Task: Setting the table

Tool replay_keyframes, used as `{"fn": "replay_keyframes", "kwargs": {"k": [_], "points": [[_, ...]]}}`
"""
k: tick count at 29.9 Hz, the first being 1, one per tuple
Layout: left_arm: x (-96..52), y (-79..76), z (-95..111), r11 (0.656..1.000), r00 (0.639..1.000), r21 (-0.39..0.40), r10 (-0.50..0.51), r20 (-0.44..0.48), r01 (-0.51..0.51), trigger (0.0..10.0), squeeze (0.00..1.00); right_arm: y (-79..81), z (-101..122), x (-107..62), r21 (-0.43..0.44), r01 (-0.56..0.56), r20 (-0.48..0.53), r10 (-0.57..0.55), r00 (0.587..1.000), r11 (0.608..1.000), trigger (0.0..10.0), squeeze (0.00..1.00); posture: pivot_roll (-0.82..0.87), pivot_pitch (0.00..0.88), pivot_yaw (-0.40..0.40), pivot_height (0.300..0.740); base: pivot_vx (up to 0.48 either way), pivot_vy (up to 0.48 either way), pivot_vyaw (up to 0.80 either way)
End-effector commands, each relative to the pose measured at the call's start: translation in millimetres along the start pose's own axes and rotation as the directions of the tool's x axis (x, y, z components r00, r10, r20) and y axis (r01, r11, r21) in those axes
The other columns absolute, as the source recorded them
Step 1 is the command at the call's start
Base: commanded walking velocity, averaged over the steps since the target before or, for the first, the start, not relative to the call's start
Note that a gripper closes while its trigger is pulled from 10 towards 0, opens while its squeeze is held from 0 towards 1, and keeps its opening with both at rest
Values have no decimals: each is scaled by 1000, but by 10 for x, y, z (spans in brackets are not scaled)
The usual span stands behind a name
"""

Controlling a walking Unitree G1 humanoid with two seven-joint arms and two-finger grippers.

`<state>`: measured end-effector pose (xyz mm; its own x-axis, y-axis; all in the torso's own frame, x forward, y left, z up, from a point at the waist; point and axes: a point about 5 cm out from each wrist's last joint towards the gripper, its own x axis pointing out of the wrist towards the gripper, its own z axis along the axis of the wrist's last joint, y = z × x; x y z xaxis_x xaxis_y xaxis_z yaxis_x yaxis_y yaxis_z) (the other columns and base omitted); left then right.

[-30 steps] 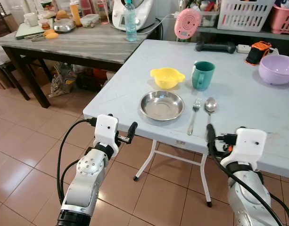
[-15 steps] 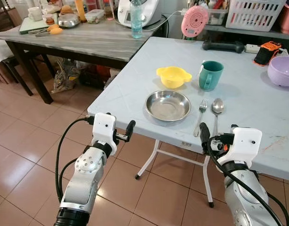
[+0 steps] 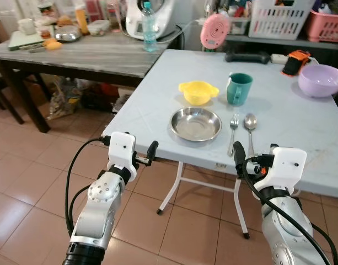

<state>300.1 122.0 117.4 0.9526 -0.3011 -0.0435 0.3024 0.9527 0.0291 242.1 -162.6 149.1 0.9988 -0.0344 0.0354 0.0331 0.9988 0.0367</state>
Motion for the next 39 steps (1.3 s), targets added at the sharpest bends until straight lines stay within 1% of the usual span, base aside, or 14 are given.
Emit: {"fn": "replay_keyframes", "kwargs": {"k": [1, 10, 18, 25, 29, 34, 39], "points": [[16, -3, 11, 1000, 1000, 2, -4, -4, 4, 10000, 0, -27, -8, -2, -5, 15, -3, -15, 1000, 1000, 10000, 0, -90, 27, 62, 740, 0, 364, -800], [27, -37, 12, 1000, 1000, 3, -13, -4, 13, 10000, 0, -39, -9, -19, -8, 25, 0, -25, 1000, 1000, 10000, 0, -94, 30, 65, 740, 0, 448, -644], [18, -59, 7, 1000, 1000, 0, -17, -1, 17, 10000, 0, -48, -8, -29, -15, 28, 2, -28, 1000, 999, 10000, 0, -95, 36, 63, 740, 0, 479, 0], [7, -97, 53, 1000, 999, 2, -11, 42, 11, 10000, 0, -63, 1, -28, -28, 33, 9, -33, 999, 999, 10000, 0, -94, 37, 56, 740, 0, 0, 0], [-4, -122, 59, 1000, 998, 0, -31, 52, 31, 10000, 0, -71, 8, -23, -31, 36, 11, -36, 999, 999, 10000, 0, -95, 38, 54, 740, 0, 0, 0], [-6, -186, 96, 998, 995, -14, -57, 82, 59, 10000, 0, -126, 15, -2, -43, 63, 11, -63, 998, 997, 10000, 0, -96, 38, 47, 740, 0, 0, 0], [-8, -217, 106, 994, 991, -27, -100, 86, 102, 10000, 0, -127, 20, -1, -41, 66, 14, -66, 998, 997, 10000, 0, -97, 38, 49, 740, 0, 0, -488]]}}
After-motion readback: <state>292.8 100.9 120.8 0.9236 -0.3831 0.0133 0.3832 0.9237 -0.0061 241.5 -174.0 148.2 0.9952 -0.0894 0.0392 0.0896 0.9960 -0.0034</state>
